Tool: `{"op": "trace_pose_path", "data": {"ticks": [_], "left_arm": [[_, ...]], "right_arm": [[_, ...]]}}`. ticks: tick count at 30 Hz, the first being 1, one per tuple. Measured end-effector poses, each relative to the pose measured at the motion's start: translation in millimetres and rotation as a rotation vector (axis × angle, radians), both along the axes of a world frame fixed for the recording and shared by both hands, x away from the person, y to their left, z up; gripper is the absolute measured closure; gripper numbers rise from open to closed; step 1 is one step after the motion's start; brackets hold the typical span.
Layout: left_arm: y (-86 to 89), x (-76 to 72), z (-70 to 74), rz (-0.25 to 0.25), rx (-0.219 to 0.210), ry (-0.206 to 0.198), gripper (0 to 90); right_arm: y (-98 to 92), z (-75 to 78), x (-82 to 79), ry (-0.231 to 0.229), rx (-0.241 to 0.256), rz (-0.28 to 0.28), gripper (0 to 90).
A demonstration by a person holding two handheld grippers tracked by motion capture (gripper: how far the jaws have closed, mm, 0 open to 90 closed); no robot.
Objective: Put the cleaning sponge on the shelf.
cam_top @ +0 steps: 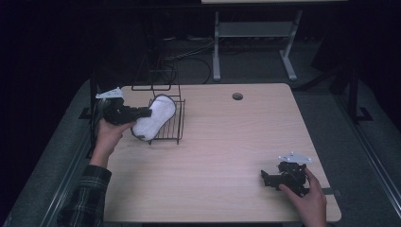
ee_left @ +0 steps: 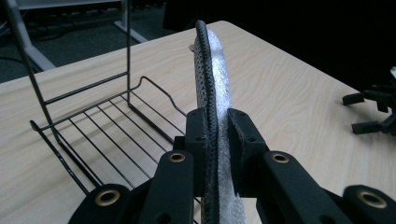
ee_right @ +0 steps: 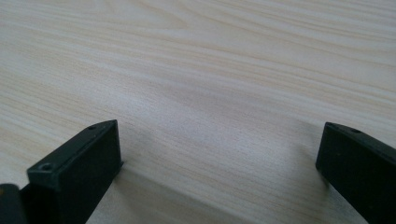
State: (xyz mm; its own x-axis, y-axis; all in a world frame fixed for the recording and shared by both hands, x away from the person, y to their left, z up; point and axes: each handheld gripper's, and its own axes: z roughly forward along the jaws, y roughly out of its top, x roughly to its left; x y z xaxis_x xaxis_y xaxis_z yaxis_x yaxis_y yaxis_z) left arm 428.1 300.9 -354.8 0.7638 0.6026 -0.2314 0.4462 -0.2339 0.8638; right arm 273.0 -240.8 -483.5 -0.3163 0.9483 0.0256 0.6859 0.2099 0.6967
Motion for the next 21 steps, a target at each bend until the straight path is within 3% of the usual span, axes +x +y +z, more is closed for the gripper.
{"op": "trace_pose_path", "data": {"ticks": [4,14,21], "left_arm": [[2.0,9.6,-6.8,0.022,0.015,0.024,79.1],[0.5,32.2,-15.7,0.053,-0.014,0.069,79.1],[-2.2,45.6,-20.5,0.067,0.006,0.077,79.1]], "right_arm": [[0.0,0.0,0.0,0.000,0.000,0.000,0.0],[0.0,0.0,0.0,0.000,0.000,0.000,0.0],[0.0,0.0,0.0,0.000,0.000,0.000,0.0]]}}
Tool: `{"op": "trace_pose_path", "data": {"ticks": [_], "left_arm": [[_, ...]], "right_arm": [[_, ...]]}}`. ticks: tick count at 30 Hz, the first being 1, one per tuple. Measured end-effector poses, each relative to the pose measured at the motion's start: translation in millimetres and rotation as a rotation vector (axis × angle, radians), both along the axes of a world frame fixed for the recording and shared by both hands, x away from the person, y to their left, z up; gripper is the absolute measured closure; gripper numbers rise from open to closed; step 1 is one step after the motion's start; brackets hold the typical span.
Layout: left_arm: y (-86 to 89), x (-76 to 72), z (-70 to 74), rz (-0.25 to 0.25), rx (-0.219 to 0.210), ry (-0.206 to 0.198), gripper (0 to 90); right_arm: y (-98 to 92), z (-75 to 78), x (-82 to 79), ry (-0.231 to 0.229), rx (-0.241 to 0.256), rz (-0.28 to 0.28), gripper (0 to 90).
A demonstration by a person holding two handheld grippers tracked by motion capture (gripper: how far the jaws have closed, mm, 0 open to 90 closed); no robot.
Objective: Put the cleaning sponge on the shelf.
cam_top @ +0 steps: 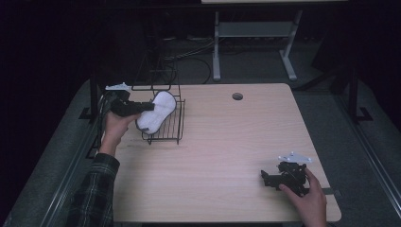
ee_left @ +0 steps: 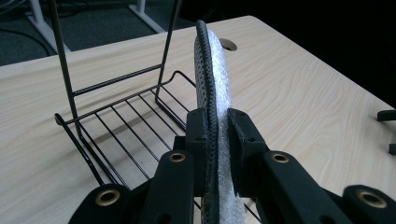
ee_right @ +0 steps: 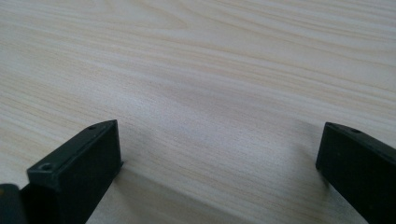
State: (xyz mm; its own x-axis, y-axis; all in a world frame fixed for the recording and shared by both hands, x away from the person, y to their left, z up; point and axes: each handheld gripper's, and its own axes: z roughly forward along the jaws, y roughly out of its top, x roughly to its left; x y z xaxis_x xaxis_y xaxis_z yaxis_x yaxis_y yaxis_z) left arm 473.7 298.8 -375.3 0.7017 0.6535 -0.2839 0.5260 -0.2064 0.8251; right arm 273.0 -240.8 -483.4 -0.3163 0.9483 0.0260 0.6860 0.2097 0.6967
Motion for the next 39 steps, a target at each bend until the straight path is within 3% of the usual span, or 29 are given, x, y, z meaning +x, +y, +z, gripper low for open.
{"op": "trace_pose_path", "data": {"ticks": [7,16,31,39], "left_arm": [[-0.4,8.4,-11.5,0.019,0.009,0.030,78.9],[4.4,14.8,-19.2,0.064,0.031,0.030,77.4],[0.2,20.7,-27.6,0.146,0.171,-0.005,68.9],[-1.8,22.6,-33.8,0.159,0.190,0.007,66.1]], "right_arm": [[0.0,0.0,0.0,0.000,0.000,0.000,0.0],[0.0,0.0,0.0,0.000,0.000,0.000,0.0],[0.0,0.0,0.0,0.000,0.000,0.000,0.0],[0.0,0.0,0.0,0.000,0.000,0.000,0.0]]}}
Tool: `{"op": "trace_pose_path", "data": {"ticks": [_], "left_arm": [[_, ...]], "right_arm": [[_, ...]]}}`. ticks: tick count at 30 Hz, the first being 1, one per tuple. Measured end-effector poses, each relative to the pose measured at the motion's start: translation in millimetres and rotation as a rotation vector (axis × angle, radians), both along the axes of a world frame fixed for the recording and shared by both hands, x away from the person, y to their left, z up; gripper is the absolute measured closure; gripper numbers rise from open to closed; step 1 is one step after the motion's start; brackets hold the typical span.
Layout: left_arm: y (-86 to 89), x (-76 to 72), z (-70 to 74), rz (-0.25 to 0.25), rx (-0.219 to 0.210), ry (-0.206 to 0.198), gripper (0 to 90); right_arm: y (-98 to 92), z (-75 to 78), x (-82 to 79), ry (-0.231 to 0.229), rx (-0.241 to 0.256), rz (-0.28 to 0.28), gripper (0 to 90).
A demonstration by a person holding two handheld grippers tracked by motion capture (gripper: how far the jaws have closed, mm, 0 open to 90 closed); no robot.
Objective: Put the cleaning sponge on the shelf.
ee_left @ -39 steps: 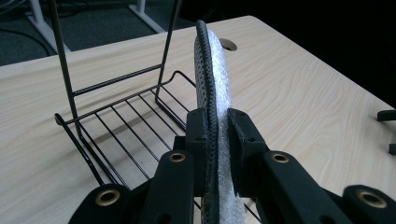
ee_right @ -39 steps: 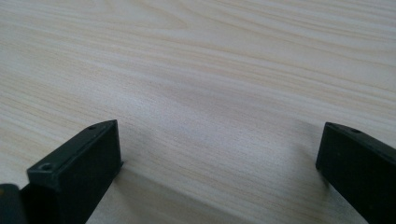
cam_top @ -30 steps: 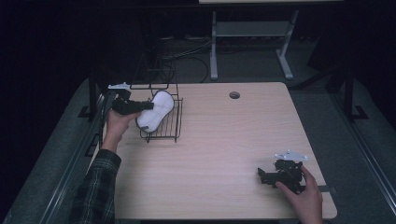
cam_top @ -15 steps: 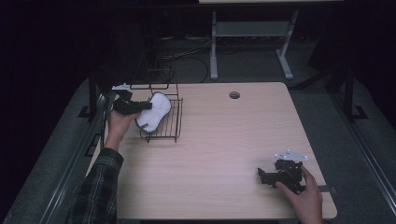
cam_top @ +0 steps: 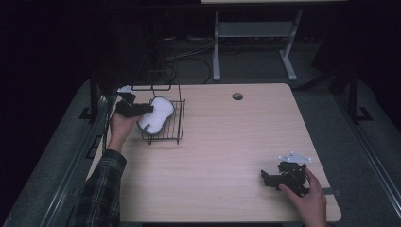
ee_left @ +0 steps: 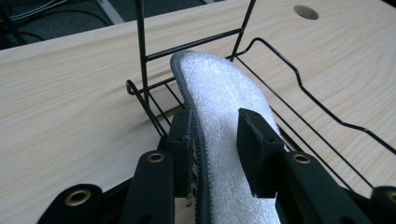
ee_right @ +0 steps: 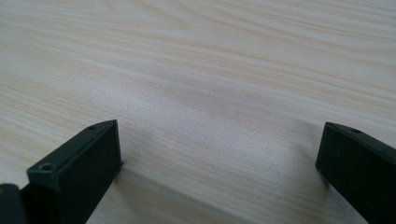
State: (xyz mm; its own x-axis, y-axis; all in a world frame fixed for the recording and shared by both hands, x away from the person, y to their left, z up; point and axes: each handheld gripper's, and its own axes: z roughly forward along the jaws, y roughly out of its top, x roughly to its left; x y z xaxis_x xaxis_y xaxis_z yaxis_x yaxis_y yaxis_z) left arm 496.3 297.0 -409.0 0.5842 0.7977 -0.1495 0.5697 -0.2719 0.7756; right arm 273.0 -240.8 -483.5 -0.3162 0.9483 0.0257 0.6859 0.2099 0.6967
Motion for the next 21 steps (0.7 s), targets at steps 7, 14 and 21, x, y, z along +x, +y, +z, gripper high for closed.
{"op": "trace_pose_path", "data": {"ticks": [7,14,21], "left_arm": [[-0.3,-0.4,-0.6,0.003,0.020,0.000,61.8],[-0.2,-7.4,9.0,-0.028,0.005,-0.014,69.4],[-2.6,-20.0,13.8,-0.091,-0.035,0.000,89.8]], "right_arm": [[0.0,0.0,0.0,0.000,0.000,0.000,0.0],[0.0,0.0,-0.1,0.000,0.000,0.000,0.0],[0.0,0.0,0.0,0.000,0.000,0.000,0.0]]}}
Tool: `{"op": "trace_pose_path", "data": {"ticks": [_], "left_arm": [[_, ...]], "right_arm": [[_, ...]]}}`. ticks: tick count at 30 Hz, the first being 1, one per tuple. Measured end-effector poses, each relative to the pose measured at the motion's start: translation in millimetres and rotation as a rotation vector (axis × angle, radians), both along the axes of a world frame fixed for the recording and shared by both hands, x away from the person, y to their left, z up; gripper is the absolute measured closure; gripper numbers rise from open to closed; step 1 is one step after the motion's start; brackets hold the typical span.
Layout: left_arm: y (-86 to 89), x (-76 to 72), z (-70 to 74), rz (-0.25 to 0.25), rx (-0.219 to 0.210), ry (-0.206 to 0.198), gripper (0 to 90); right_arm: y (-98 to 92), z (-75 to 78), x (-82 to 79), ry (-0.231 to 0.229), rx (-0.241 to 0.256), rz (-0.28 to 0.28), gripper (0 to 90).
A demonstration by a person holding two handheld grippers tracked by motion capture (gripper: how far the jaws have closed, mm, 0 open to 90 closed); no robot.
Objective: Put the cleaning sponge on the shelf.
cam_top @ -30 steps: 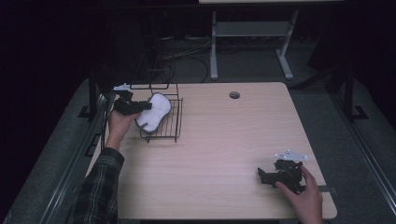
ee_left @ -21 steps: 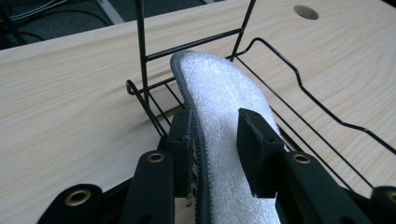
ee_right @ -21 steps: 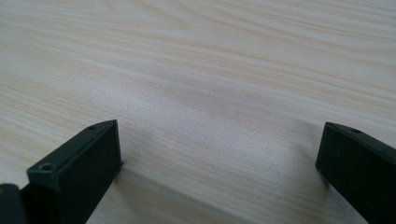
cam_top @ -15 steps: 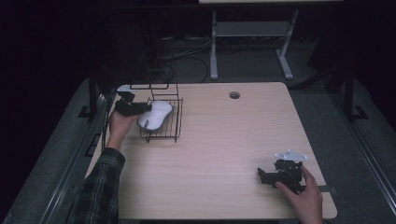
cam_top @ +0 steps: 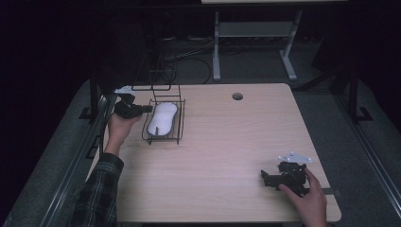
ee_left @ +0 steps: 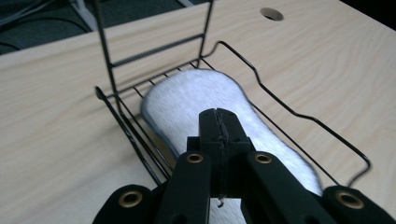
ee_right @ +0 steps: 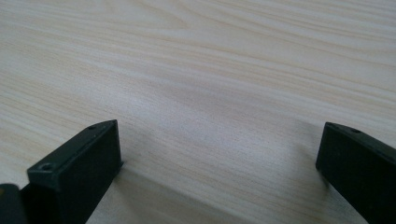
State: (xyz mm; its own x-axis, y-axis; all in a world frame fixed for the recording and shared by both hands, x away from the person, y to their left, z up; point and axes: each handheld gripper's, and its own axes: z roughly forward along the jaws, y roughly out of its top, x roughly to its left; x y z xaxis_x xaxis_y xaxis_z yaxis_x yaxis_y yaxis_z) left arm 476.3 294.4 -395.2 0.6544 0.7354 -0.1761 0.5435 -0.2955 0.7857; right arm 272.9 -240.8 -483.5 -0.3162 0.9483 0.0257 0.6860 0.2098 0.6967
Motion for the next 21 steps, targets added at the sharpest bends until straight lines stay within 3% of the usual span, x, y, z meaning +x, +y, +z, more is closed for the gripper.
{"op": "trace_pose_path", "data": {"ticks": [7,10,16,21], "left_arm": [[-6.4,-16.5,-9.0,-0.029,-0.012,0.015,89.8],[-11.5,-21.0,-15.8,-0.041,0.018,0.029,89.9],[-19.6,-24.1,-27.7,-0.050,0.048,0.058,89.9],[-21.4,-24.4,-29.5,-0.055,0.030,0.060,89.9]], "right_arm": [[0.0,0.0,0.0,0.000,0.000,0.000,0.0],[0.0,0.0,0.0,0.000,0.000,0.000,0.0],[0.0,0.0,0.0,0.000,0.000,0.000,0.0],[0.0,0.0,0.0,0.000,0.000,0.000,0.0]]}}
